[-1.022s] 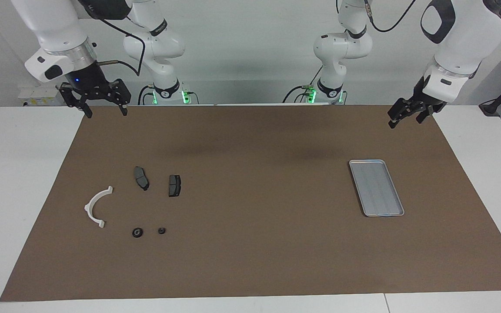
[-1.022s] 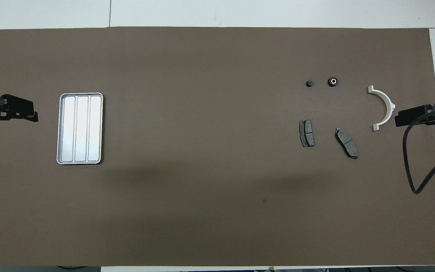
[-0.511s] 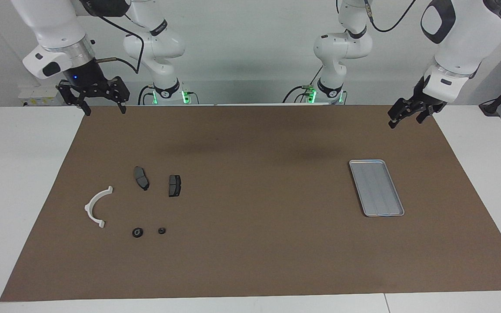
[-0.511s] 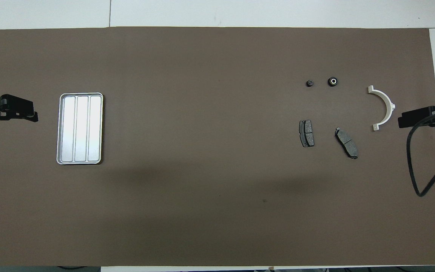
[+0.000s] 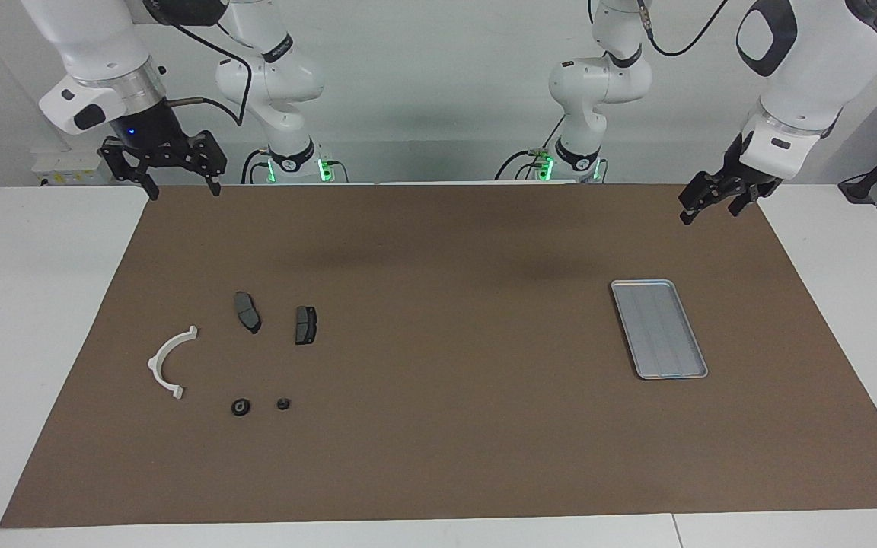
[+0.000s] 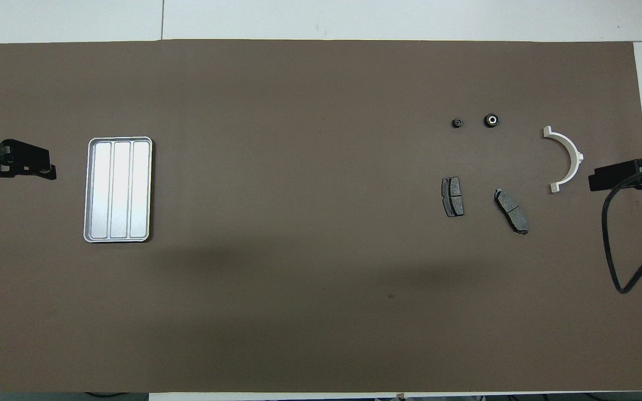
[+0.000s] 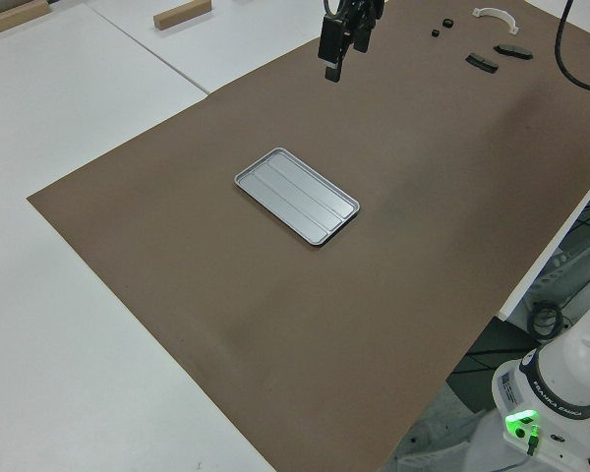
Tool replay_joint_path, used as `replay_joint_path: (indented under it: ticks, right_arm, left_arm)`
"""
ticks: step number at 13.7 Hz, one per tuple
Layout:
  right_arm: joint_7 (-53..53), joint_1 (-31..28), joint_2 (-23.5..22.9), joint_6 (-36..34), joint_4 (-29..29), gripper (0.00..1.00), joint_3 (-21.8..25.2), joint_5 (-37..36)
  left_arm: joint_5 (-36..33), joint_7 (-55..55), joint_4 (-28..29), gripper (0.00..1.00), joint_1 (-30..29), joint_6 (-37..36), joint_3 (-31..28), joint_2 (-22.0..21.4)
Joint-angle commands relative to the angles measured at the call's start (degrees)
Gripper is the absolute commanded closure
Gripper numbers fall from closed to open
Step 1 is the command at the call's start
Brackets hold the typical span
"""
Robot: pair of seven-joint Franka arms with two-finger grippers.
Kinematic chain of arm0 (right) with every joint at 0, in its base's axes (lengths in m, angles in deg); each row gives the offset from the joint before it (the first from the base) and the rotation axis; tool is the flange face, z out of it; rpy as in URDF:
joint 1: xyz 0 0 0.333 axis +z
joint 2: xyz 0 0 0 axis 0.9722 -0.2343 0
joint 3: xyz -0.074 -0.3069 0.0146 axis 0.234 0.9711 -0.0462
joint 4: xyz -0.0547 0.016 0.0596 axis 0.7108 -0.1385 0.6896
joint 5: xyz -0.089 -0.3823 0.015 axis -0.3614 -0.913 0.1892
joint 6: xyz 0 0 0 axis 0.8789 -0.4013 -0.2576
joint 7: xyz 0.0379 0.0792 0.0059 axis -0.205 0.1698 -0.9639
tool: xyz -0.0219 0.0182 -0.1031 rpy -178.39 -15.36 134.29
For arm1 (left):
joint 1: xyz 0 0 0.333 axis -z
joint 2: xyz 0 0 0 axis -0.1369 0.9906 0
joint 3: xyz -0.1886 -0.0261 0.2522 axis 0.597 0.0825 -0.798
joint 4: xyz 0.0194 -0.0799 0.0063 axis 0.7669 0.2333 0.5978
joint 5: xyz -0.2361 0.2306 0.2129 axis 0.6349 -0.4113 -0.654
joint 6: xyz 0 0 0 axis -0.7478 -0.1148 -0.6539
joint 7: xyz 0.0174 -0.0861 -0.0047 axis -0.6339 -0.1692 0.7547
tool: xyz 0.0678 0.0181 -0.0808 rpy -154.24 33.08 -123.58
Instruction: Pick bearing gear from pile to tray
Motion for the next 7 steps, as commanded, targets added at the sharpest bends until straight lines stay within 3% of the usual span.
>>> replay_joint_path:
  ticks: [1,3,7]
  right_arm:
    - [0.6,-0.1,1.4,0.5,-3.1,0.0,-0.4,-0.3]
    - [0.5,-0.1,0.9,2.0,-3.7,0.0,-0.5,-0.3]
    - [0.3,0.2,-0.1,13.5,-11.8,0.0,-0.8,-0.4]
  left_arm:
    - [-0.2,-0.1,0.3,0.0,0.1,-0.9,0.0,-0.9]
    - [-0.2,-0.1,0.3,0.0,0.1,-0.8,0.0,-0.9]
    - [-0.2,-0.2,0.3,0.0,0.1,-0.9,0.0,-0.9]
